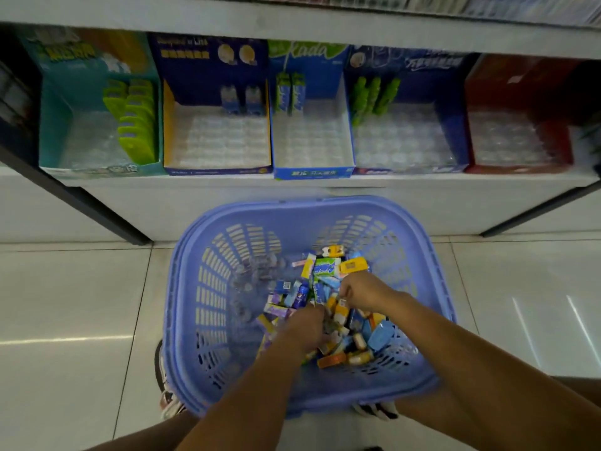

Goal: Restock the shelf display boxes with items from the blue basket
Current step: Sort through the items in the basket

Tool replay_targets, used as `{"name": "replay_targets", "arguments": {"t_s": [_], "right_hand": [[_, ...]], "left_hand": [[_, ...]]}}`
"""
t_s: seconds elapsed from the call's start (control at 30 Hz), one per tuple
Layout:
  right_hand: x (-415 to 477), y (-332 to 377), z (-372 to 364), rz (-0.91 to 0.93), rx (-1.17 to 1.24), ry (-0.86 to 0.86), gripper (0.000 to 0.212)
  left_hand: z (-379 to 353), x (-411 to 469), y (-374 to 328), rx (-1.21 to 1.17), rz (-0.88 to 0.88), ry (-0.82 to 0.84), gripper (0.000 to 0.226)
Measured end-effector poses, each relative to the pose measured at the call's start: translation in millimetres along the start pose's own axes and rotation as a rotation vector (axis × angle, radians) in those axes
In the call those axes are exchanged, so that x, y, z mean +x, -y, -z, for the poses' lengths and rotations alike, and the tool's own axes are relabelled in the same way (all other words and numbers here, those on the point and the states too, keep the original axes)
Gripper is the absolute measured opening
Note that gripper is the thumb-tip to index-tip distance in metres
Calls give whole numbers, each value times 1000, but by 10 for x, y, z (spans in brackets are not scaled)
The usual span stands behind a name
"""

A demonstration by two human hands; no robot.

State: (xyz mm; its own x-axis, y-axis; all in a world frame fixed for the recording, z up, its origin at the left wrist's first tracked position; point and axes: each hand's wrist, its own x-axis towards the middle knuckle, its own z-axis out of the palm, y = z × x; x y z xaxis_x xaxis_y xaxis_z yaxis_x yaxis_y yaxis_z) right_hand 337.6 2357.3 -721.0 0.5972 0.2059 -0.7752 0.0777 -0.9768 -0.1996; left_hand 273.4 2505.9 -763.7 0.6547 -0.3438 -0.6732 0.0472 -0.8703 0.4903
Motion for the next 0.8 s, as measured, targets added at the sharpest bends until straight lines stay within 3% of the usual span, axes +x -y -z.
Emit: {"name": "replay_targets", "arguments": {"t_s": [0.13, 0.17, 0.23, 0.3, 0.47, 0.57, 0.67, 0.8], "right_hand": [[31, -29, 0, 45, -144, 66, 17], [22, -38, -10, 74, -193, 72, 24], [-16, -72, -53, 115, -325, 87, 26], [-61, -128, -95, 163, -441, 70, 9], [-97, -155, -123, 204, -559, 122, 20], [-143, -48, -11, 81, -391, 119, 23], [-261, -1, 289, 50, 28, 15, 18], [-593, 278, 791, 273, 458, -233, 35]], "left_hand": [[48, 30, 61, -202, 45, -27, 28], [98, 41, 72, -278, 65, -54, 19], [224, 65, 105, -413, 103, -82, 21], [367, 65, 135, -557, 136, -63, 23], [663, -41, 148, -953, 229, -15, 17], [884, -172, 116, -997, 223, -23, 19], [1164, -345, 72, -978, 189, -116, 24], [1566, -621, 31, -1052, 126, -293, 24]]}}
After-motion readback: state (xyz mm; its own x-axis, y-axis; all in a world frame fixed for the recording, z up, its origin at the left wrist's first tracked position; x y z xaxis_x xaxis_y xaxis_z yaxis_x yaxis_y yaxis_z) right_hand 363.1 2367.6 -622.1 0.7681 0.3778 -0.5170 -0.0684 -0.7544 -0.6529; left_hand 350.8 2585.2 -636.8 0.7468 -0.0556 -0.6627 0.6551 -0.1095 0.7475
